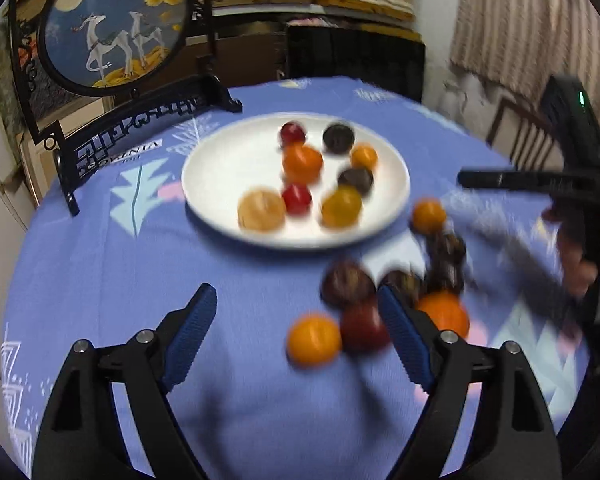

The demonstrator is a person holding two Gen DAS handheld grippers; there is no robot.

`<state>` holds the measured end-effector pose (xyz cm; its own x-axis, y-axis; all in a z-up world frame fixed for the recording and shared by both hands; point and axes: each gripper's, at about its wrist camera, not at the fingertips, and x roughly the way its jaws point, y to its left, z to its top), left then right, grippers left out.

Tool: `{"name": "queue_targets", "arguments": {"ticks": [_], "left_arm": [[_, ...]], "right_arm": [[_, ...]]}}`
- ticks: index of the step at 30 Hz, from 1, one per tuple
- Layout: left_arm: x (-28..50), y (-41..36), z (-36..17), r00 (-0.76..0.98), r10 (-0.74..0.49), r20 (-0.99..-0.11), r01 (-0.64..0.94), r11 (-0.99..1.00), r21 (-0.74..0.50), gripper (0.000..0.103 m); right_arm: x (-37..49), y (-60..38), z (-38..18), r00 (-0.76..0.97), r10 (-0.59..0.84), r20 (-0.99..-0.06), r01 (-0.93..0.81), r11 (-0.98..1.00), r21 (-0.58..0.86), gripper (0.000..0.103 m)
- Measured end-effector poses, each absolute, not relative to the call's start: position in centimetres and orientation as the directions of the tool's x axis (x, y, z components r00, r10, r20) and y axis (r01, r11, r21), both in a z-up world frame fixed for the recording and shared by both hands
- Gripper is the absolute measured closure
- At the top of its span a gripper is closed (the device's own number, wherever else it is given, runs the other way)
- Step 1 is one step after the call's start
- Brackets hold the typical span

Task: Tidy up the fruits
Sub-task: 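Release the plum onto the plate with the left tool while the right tool releases the brown fruit there, then grasp a mandarin with the left tool while the right tool grasps a dark brown fruit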

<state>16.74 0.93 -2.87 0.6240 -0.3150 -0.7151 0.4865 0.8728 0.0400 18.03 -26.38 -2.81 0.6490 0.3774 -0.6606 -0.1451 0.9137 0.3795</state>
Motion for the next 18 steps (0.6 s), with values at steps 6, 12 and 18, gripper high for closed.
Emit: {"name": "queue_targets", "arguments": {"ticks": [6,12,18], "left_arm": [[15.0,1.5,-5.6,0.584,-0.288,-0.759,0.509,0.858,0.066,0.043],[16.2,1.3,-6.2,0.583,-0.265,-0.768,0.497,0.865,0.078,0.049],[18.2,0.4,-7.0,0.566,-0.249,-0.786,0.498,0.863,0.086,0.050]], "right_arm": [[15.2,-26.9,-3.8,0.644,0.398,-0.654,-0.140,0.901,0.411,0.045],[14.6,-26.2,-4.2,0.626,0.400,-0.669,-0.161,0.906,0.392,0.045],[14.4,-25.3,-4.6,0.614,0.398,-0.682,-0.181,0.912,0.369,0.045]]}}
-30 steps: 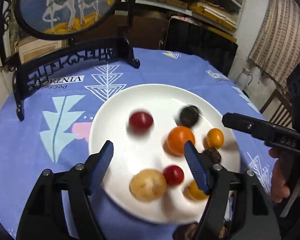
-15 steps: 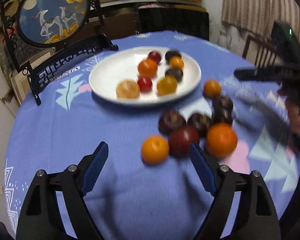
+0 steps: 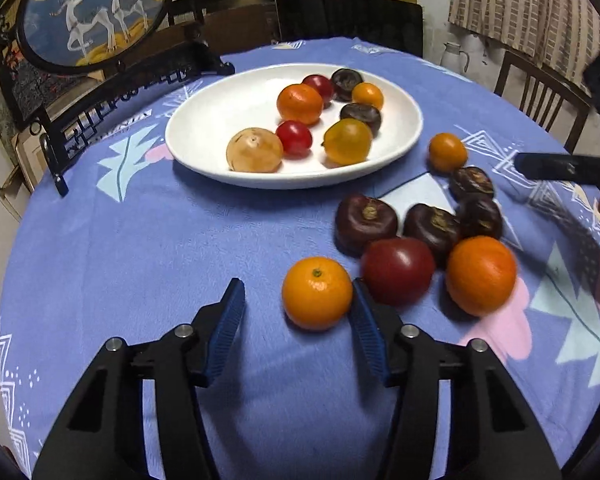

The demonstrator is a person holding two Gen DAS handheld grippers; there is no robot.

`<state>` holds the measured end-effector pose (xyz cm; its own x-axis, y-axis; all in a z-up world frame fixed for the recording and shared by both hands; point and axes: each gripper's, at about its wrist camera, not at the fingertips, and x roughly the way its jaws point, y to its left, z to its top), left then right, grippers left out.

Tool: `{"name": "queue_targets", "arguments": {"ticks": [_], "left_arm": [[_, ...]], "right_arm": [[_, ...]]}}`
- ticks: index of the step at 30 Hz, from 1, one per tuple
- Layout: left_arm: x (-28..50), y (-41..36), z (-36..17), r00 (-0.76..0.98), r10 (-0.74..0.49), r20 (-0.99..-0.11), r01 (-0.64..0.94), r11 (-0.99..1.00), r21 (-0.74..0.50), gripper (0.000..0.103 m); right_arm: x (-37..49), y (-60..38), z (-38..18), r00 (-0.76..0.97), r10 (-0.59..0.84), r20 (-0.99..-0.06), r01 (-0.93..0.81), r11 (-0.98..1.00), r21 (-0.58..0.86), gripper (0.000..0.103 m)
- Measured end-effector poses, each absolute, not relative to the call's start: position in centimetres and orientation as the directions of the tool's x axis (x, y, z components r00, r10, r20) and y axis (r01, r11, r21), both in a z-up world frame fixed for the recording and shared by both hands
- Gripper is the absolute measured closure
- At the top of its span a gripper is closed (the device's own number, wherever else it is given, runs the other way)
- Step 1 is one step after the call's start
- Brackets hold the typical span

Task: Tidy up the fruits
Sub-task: 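Grasp a mandarin with the left tool while the right tool grasps a dark brown fruit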

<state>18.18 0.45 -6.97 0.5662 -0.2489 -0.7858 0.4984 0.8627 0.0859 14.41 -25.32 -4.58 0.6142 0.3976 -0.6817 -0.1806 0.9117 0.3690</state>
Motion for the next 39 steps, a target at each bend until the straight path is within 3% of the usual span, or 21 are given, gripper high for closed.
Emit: {"name": "queue_targets", "arguments": {"ticks": [1,3,12,26,27,39], "left_arm": [[18.7,0.4,-7.4,0.542,-0.252,-0.802,0.500,0.864,0.067,0.051],[18.7,0.4,-7.2,0.532,-0.282,-0.799,0.515,0.856,0.040,0.070],[16.6,3.7,-4.6,0.624,-0.389,-0.678,0.463,0.883,-0.080,0.070],[16.6,4.4,-4.4,0.633,-0.397,-0.665,0.441,0.891,-0.111,0.070],[16.6,4.4,-4.4,0.633,-0.398,-0.664,0.441,0.890,-0.113,0.070],[16.6,4.6,-3.8,0.649,-0.397,-0.649,0.431,0.895,-0.116,0.070]], "right_arm": [[14.4,-25.1,-4.6,0.610,0.393,-0.688,-0.186,0.915,0.358,0.045],[14.3,-24.7,-4.6,0.609,0.382,-0.695,-0.195,0.921,0.336,0.051],[14.2,-22.9,-5.0,0.603,0.276,-0.748,-0.196,0.961,0.196,0.052],[18.0,-19.8,-7.0,0.557,0.092,-0.825,-0.135,0.991,0.019,0.052],[18.0,-19.7,-7.0,0.563,0.093,-0.821,-0.141,0.990,0.015,0.058],[15.2,-22.4,-3.6,0.639,0.252,-0.727,-0.172,0.968,0.184,0.059]]}}
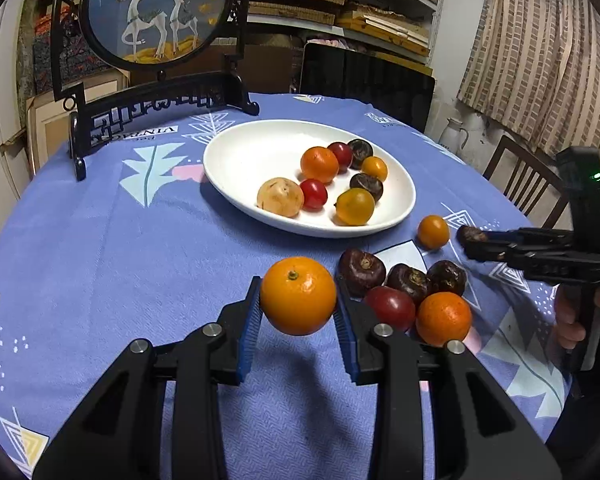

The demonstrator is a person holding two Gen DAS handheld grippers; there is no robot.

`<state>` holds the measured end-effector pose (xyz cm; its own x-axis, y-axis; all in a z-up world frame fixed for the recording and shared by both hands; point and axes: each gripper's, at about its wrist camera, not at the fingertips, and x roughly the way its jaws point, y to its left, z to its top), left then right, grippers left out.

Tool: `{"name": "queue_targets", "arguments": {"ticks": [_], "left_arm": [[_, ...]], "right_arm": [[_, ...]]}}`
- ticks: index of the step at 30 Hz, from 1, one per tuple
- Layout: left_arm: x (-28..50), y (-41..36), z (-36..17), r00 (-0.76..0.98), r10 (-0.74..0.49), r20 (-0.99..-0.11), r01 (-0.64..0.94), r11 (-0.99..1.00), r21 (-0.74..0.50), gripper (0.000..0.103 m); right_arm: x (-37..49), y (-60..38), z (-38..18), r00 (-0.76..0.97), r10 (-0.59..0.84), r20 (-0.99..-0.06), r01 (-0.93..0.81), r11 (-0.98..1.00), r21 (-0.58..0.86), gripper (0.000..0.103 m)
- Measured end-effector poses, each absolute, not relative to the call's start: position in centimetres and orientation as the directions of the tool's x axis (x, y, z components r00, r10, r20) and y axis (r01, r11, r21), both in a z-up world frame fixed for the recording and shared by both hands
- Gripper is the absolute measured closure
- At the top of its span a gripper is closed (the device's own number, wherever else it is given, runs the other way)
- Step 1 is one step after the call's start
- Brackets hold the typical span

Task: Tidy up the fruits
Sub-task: 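Grasp a mandarin with the left tool while the right tool grasps a dark brown fruit, then release the mandarin onto the plate with the left tool while the right tool releases the brown fruit there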

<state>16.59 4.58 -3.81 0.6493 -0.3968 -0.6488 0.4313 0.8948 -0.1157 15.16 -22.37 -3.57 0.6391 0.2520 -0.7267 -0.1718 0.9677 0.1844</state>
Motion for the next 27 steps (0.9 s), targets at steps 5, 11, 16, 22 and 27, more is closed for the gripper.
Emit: {"name": "queue_targets", "arguments": {"ticks": [5,11,16,22,27], "left_arm": [[17.2,3.7,-2.8,0.646,-0.399,-0.651,0.444,0.890,-0.104,0.070],[19.6,1.8,-1.1,0.657,-0.397,-0.640,0.456,0.886,-0.082,0.070],[24.0,-0.2,-1.2,0.659,-0.389,-0.643,0.453,0.888,-0.073,0.070],[29.7,-1.3,-2.8,0.637,-0.346,-0.689,0.396,0.914,-0.093,0.070],[32.1,-1.3,-3.3,0.635,-0.337,-0.695,0.371,0.922,-0.109,0.061]], "right_arm": [[16.3,-23.5,-1.1,0.672,0.277,-0.686,-0.171,0.960,0.220,0.059],[19.3,-22.8,2.0,0.695,0.322,-0.643,-0.224,0.947,0.232,0.059],[24.4,-21.2,2.3,0.652,0.379,-0.657,-0.254,0.925,0.282,0.059],[30.7,-19.1,0.6,0.628,0.372,-0.684,-0.230,0.928,0.294,0.059],[34.3,-18.1,-0.5,0.619,0.358,-0.699,-0.207,0.933,0.294,0.058]]}}
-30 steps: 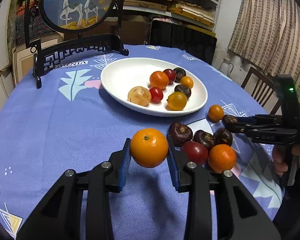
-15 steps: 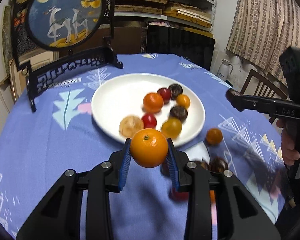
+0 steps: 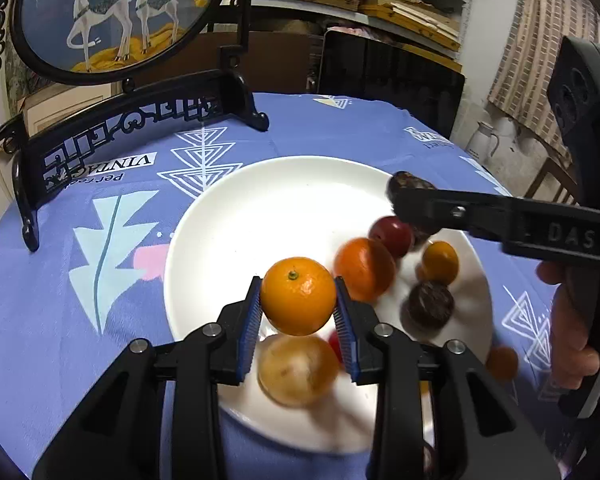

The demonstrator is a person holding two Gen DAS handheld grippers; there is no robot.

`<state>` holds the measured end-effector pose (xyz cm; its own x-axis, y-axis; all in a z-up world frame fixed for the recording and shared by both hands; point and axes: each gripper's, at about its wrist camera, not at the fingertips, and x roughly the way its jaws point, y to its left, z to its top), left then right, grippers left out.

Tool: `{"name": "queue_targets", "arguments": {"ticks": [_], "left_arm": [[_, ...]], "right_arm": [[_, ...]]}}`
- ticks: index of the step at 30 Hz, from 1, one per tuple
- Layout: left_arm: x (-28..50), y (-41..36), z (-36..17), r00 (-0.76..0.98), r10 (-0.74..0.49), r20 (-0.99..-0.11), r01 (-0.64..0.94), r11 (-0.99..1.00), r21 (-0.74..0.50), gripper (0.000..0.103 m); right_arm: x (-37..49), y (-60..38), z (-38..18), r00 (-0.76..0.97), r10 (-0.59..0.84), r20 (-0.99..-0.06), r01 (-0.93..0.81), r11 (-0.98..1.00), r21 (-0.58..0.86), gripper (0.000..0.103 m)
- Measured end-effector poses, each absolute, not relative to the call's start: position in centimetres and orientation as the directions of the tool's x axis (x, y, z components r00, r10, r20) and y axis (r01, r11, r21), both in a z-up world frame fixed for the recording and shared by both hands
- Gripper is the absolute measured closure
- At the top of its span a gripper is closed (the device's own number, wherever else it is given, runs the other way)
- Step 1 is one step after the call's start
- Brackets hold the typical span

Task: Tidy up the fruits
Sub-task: 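Release the mandarin onto the plate with the left tool while the right tool releases the brown fruit there, then grasp the dark red plum with the left tool while the right tool grasps a mandarin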

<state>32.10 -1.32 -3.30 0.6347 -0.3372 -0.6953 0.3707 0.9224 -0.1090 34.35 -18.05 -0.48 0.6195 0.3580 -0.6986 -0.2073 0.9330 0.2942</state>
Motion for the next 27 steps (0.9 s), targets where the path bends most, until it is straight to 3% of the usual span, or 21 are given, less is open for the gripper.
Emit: {"name": "queue_targets", "arguments": {"ticks": [3,8,14,21,27], "left_arm": [[32.2,-1.0,-3.3,0.668,-0.308,-0.677,0.329,0.939,-0.102,0.030],[30.7,-0.2,-2.9,0.672,-0.330,-0.663,0.327,0.935,-0.135,0.027],[25.2,0.1,-3.1,0.643,-0.363,-0.674,0.389,0.913,-0.121,0.015],[17.7,-0.1,-4.0,0.596,-0.414,-0.687,0.503,0.860,-0.081,0.013],[14.7,-1.5,-4.9,0.611,-0.369,-0.701,0.534,0.845,0.020,0.013]], "right_arm": [[34.5,-18.1,-0.4,0.635,0.350,-0.688,-0.199,0.935,0.293,0.053],[31.9,-19.3,-0.1,0.655,0.346,-0.672,-0.192,0.936,0.295,0.048],[24.4,-21.2,-1.3,0.661,0.359,-0.659,-0.214,0.932,0.293,0.042],[17.7,-25.1,-3.6,0.679,0.388,-0.623,-0.148,0.904,0.401,0.036],[14.7,-24.4,-5.0,0.680,0.364,-0.636,-0.168,0.922,0.348,0.036]]}}
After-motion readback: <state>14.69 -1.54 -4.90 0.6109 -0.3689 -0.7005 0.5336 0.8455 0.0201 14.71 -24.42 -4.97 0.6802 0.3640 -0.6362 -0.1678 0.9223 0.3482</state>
